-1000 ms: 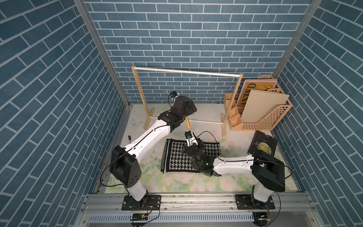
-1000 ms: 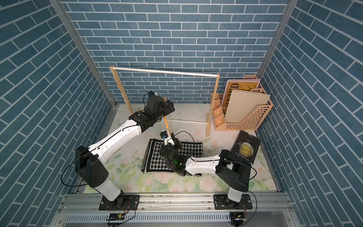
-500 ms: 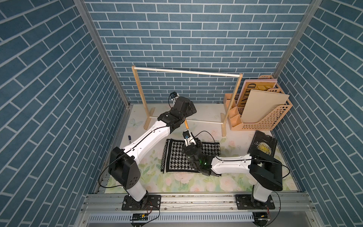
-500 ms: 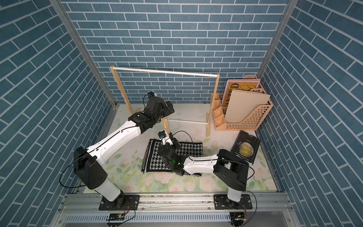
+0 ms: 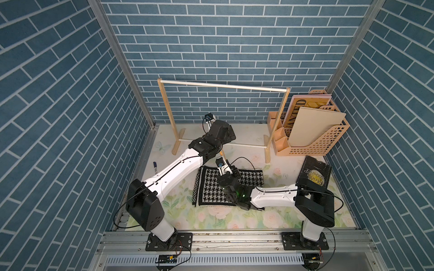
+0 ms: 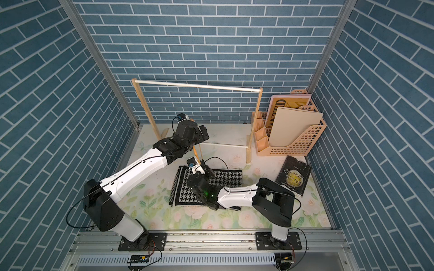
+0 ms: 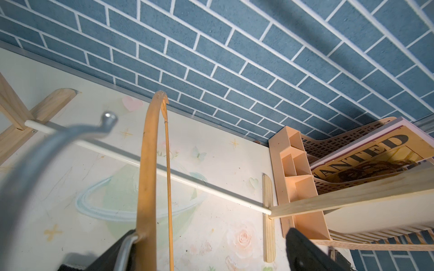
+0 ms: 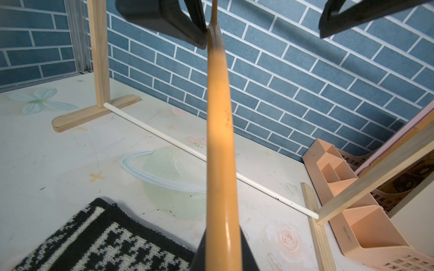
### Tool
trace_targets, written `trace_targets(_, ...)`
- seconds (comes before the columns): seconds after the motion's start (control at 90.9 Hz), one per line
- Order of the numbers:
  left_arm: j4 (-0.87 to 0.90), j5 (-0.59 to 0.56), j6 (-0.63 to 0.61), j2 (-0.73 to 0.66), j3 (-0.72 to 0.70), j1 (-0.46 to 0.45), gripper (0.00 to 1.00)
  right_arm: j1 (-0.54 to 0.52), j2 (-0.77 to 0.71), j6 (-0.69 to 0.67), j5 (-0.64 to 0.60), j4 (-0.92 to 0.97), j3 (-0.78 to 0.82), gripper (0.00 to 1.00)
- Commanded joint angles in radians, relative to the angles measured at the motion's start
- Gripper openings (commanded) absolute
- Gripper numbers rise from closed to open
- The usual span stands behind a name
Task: Hang the scarf on the hanger
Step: Pick up the hanger from the clothesline.
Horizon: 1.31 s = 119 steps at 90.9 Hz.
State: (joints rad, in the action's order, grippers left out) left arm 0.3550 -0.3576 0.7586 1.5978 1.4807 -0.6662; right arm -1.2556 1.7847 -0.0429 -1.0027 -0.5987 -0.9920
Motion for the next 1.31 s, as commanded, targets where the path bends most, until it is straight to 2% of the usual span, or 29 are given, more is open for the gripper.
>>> trace_targets(0.0, 0.016, -0.051, -0.001, 0.017, 0.01, -0.004, 0.99, -0.009, -0.02, -0.017, 0.001, -0.007, -0.023, 0.0)
trace_targets(0.132, 0.038, -0.06, 0.023, 0.016, 0.021, 0.007, 0.97, -0.01, -0.023, -0.018, 0.005, -0.006, -0.025, 0.0)
trace_targets(0.165, 0.039, -0.059, 0.03, 0.013, 0.019, 0.01, 0.93, -0.009, -0.025, -0.018, 0.006, -0.007, -0.026, 0.0)
trace_targets(0.242, 0.036, -0.058, 0.049, -0.001, 0.007, 0.01, 0.75, -0.009, -0.029, -0.018, 0.005, 0.0, -0.027, 0.0)
trace_targets(0.297, 0.03, -0.06, 0.063, -0.012, -0.007, 0.011, 0.68, -0.007, -0.036, -0.018, 0.004, 0.006, -0.027, 0.0)
trace_targets(0.572, 0.002, -0.099, 0.088, -0.06, -0.054, 0.01, 0.72, -0.007, -0.056, -0.002, 0.001, 0.048, -0.041, 0.0)
trace_targets(0.924, 0.012, -0.142, 0.09, -0.005, -0.032, 0.013, 0.65, -0.007, -0.061, 0.001, 0.001, 0.065, -0.06, 0.0)
trace_targets(1.133, 0.029, -0.176, 0.095, 0.014, 0.001, 0.018, 0.56, -0.006, -0.062, 0.003, 0.001, 0.067, -0.063, 0.0)
trace_targets(1.298, 0.029, -0.193, 0.098, 0.019, 0.008, 0.023, 0.44, -0.006, -0.061, 0.005, 0.001, 0.067, -0.059, 0.0)
